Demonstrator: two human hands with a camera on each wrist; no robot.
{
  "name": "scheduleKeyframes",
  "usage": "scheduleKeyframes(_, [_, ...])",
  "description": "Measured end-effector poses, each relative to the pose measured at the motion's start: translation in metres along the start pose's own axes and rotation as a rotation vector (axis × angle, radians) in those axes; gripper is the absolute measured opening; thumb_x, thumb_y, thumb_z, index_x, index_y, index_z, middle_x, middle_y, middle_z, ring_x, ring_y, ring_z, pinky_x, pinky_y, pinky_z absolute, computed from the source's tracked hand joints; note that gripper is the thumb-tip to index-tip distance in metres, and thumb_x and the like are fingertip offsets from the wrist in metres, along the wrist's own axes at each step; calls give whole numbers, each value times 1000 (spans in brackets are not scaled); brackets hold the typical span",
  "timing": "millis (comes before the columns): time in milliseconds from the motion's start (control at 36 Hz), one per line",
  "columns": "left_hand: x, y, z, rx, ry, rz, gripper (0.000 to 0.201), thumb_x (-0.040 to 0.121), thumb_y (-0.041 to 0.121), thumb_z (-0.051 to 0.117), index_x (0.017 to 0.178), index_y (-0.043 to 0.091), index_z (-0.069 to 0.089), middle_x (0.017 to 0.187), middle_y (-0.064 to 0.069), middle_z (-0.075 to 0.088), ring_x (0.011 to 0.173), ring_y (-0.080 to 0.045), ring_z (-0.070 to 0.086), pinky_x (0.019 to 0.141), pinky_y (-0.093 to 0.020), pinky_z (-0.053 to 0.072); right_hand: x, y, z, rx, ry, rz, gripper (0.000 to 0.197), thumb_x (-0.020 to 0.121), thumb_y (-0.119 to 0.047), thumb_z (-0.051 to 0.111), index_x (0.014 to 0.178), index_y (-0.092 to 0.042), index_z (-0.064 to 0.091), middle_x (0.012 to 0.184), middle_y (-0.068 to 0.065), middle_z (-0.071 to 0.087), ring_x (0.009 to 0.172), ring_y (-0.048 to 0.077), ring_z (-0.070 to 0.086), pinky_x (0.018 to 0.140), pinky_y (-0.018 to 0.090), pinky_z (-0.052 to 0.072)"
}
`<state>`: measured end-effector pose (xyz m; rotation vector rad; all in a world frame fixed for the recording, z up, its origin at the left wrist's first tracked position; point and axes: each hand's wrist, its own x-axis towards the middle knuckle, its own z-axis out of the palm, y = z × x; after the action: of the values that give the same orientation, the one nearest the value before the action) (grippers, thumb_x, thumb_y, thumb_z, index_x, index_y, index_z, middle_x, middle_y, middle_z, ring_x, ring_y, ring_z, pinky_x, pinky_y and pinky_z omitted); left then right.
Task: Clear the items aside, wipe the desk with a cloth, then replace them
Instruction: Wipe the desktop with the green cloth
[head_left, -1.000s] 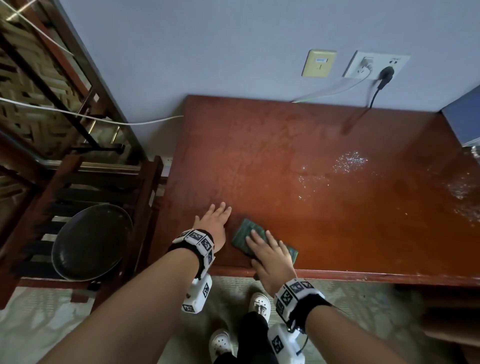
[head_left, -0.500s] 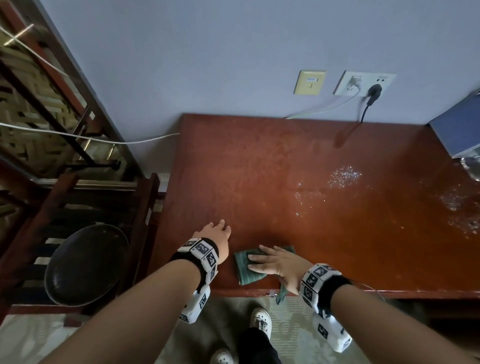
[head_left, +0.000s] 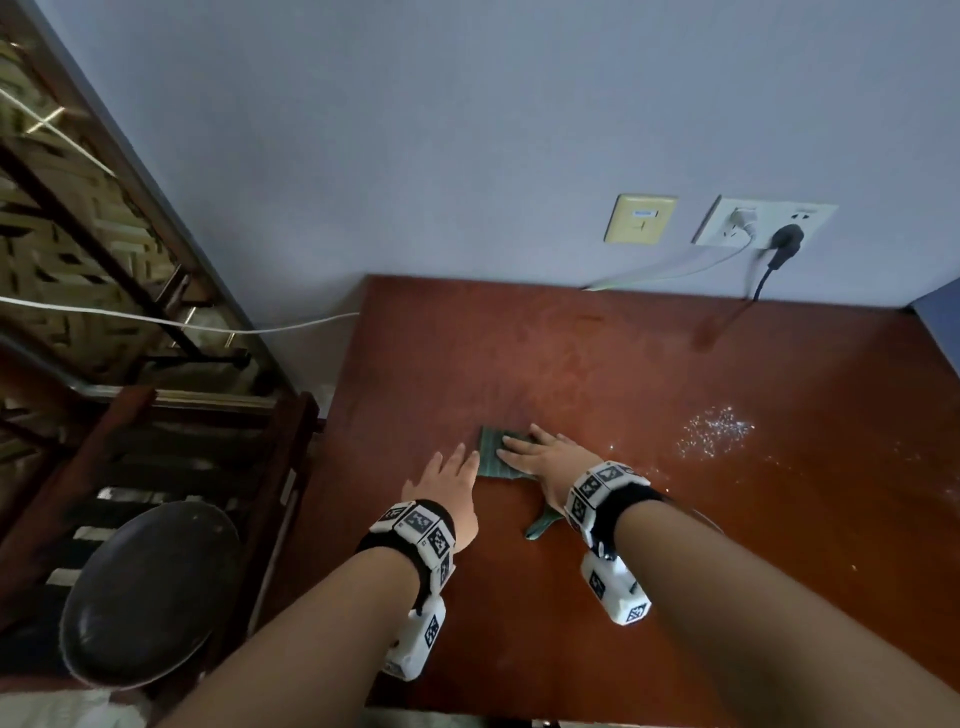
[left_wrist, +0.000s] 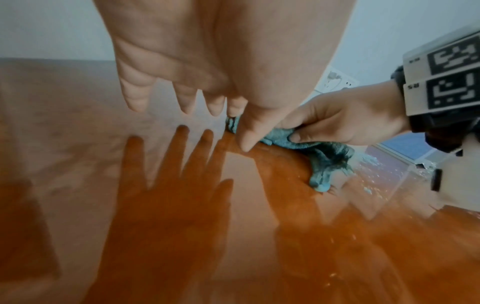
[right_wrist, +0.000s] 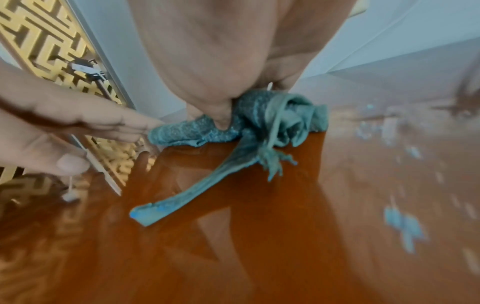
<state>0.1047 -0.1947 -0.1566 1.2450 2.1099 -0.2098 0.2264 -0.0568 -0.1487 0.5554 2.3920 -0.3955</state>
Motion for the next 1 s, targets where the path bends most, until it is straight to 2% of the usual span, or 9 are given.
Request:
scheduleKeyframes(111, [28,18,-13,-27,17,-18,79,100,14,48,158,29,-3,165,13,-11,153,-18,-6,121,-54,13,16,30,-23,-40,-16,11,89,87,1,47,152,-37,0,159,-17,-8,147,21,-13,119,48,3])
scheduleKeyframes(194, [48,34,-27,-33,49,-17,79,101,19,50,158,28,-4,166,12,-10,153,-18,-6,122,-54,13,28,55,-40,-40,-21,13,90,88,-2,51,152,-36,-1,159,-16,-9,146,22,-15,119,49,3])
scheduleKeyframes(389, [101,67,-58,-60,34,-5,81,101,25,52,158,30,-5,166,11,-10,153,-18,-7,122,-55,11,59,126,-58,-26,52,-4,108,76,-49,71,152,-34,-5,159,-16,-10,146,22,-12,119,50,4])
scheduleKeyframes(444, [109,72,-65,-45,35,9,80,100,26,53,158,31,-3,166,11,-11,153,-18,-7,121,-56,10,62,143,-59,20,95,35,109,75,-51,72,152,-33,-4,159,-16,-9,146,21,-11,119,48,4])
scheduleKeyframes(528, [130,84,-76,-19,42,15,82,100,31,54,158,32,-3,165,11,-14,153,-19,-10,121,-59,9,67,180,-65,118,178,130,96,85,-28,67,152,-33,-2,159,-15,-8,147,22,-8,118,44,3])
scheduleKeyframes(639, [155,95,-90,-17,49,14,89,95,44,59,157,36,-4,164,12,-19,152,-19,-15,118,-65,7,74,227,-61,280,237,267,111,73,-51,75,152,-32,-1,157,-20,-7,148,22,-6,119,44,4])
scheduleKeyframes(694, [164,99,-96,-34,22,5,95,92,50,62,157,39,-6,163,13,-23,151,-20,-18,116,-68,5,77,248,-57,356,282,354,108,76,-47,75,152,-32,0,152,-25,-7,148,22,-5,120,46,6])
scheduleKeyframes(806, [177,102,-102,-50,-48,-11,105,84,55,69,155,43,-8,161,14,-27,150,-20,-23,114,-71,5,80,270,-60,456,403,483,72,94,-19,48,153,-26,7,160,-11,-1,148,23,-1,119,46,8])
scheduleKeyframes(1000, [184,101,-106,-71,-60,-19,111,76,53,78,155,47,1,163,16,-21,151,-21,-20,114,-72,8,97,261,-61,446,443,545,74,94,-54,38,153,-28,0,160,-9,-9,147,24,-7,118,47,2])
